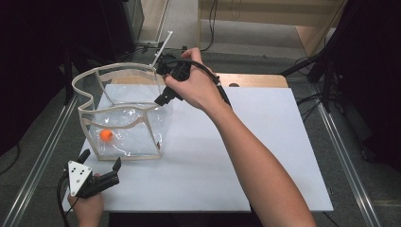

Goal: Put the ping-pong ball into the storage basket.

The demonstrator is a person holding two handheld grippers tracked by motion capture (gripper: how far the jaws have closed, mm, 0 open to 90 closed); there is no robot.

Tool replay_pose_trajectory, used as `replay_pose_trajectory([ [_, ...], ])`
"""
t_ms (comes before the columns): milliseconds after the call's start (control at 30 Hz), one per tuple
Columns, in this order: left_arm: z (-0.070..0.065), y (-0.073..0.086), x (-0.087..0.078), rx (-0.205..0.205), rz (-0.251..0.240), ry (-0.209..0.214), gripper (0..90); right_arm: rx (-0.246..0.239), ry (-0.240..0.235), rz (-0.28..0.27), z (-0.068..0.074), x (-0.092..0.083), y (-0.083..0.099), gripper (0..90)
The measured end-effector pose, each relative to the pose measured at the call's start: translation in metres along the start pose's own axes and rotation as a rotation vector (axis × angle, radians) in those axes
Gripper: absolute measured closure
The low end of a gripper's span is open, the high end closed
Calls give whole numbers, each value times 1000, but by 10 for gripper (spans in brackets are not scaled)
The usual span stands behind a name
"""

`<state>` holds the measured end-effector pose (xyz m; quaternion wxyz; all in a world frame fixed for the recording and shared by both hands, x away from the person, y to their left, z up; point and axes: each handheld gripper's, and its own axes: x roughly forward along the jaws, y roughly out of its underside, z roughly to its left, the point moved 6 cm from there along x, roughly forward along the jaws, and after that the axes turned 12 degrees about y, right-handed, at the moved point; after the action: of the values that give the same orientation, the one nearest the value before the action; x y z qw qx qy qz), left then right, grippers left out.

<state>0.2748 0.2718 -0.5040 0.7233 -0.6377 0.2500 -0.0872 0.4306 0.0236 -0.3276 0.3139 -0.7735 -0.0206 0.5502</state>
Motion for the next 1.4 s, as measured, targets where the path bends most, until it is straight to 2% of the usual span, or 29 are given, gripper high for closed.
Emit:
replay_pose_trajectory([
  [67,0,0,0,0,3,-1,0,3,7,-2,0,0,3,0],
  [767,0,0,0,4,1,0,0,4,-8,2,6,-4,34,0],
  [1400,-1,0,0,4,2,0,0,8,-22,1,11,-1,54,0],
])
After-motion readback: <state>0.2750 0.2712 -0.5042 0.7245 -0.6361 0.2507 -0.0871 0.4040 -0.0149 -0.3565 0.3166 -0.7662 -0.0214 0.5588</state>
